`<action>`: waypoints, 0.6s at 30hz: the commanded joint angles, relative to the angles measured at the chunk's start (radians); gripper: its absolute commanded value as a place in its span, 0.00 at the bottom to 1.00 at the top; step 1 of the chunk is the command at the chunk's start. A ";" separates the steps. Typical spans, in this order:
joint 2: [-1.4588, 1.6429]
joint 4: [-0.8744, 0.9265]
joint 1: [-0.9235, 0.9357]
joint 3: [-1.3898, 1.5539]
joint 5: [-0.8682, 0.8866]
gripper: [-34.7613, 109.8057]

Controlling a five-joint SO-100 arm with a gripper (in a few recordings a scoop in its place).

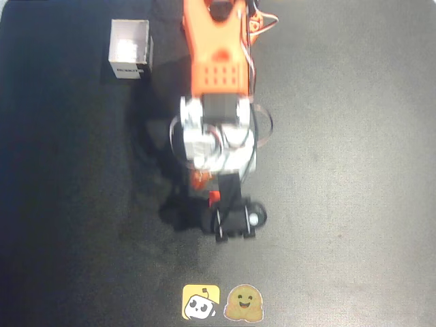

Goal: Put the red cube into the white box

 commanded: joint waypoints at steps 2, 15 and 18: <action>-0.066 -0.006 -0.017 -0.110 0.040 0.43; -0.225 -0.106 -0.034 -0.135 0.104 0.42; -0.233 -0.126 -0.037 -0.115 0.124 0.42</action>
